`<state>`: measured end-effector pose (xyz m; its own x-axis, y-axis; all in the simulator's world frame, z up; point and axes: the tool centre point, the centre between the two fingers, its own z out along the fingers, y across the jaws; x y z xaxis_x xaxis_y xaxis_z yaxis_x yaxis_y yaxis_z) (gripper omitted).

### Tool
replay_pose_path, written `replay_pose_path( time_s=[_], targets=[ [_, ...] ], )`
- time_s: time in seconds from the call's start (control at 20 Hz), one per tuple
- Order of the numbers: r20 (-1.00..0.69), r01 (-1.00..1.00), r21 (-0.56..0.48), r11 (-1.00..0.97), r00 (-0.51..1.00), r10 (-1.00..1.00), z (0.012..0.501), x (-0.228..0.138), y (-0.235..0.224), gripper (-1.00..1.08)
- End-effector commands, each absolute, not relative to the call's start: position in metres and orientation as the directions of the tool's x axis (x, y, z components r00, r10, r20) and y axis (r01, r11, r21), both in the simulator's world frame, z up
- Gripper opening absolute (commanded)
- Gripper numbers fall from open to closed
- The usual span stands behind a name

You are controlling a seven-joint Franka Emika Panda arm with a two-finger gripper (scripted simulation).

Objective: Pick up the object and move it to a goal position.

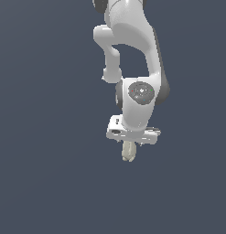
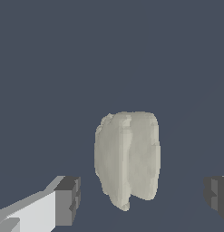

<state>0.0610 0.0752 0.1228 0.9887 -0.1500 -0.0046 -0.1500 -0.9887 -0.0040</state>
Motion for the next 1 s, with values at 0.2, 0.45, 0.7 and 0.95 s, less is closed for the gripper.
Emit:
replay_pose_path(
  time_s=[0.2,0.45,0.7,0.95],
  targets=[
    [0.0,-0.165,0.0,-0.986,0.986,-0.165,0.118,0.067,0.084,1.0],
    [-0.001,-0.163,0.0,-0.987,0.987,-0.163,0.111,0.066,0.083,1.0],
    [0.0,-0.164,0.0,-0.986,0.986,-0.164,0.085,0.066,0.083,1.0],
    [0.0,-0.165,0.0,-0.986,0.986,-0.165,0.068,0.066,0.083,1.0]
  ],
)
